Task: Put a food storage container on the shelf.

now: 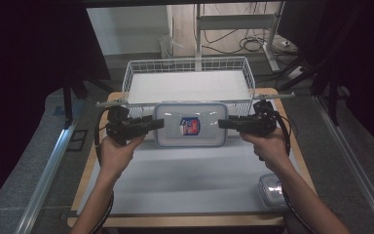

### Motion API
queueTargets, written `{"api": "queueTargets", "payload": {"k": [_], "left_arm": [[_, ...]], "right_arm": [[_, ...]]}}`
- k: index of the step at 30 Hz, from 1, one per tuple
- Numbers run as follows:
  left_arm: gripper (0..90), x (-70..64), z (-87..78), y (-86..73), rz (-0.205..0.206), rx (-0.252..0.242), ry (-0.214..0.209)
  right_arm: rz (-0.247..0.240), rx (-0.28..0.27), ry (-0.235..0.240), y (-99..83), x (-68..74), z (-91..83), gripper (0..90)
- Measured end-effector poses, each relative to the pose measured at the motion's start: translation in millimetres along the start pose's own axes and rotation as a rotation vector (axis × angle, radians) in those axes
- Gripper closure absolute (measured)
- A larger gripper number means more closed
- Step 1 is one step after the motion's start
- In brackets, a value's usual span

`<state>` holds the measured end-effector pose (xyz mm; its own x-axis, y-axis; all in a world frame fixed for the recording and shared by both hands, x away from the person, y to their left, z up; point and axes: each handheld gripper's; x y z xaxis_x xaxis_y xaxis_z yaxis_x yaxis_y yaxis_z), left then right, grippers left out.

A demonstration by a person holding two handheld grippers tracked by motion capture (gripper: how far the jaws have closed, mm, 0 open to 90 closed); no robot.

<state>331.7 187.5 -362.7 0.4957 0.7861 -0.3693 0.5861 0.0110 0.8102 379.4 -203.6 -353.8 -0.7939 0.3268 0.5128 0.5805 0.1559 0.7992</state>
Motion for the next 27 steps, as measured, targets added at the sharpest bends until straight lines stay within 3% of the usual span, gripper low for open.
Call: {"api": "queueTargets", "payload": {"k": [2,12,18,27], "left_arm": [[50.2,1.4,-0.8,13.4,0.003,-0.011,-0.003],[50.2,4.6,-0.4,50.4,0.005,-0.023,-0.002],[49.5,7.2,-0.7,82.2,0.019,-0.037,0.027],[49.3,20.1,12.6,106.3,-0.012,-0.028,0.019]], "right_arm": [[-0.015,-0.006,-0.007,10.2,1.5,-0.6,54.3],[-0.048,-0.028,-0.041,51.9,4.0,-2.4,53.3],[-0.049,-0.057,-0.048,79.0,0.7,0.7,52.9],[-0.019,-0.078,-0.065,105.5,-14.3,4.9,52.5]]}}
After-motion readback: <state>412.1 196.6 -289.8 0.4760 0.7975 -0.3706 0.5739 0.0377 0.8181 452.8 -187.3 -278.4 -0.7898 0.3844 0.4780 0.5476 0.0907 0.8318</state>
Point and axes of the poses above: each handheld gripper's, and its own axes: z roughly forward along the jaws, y roughly out of its top, x roughly to its left, and after that the axes turned 12 degrees about y, right-handed
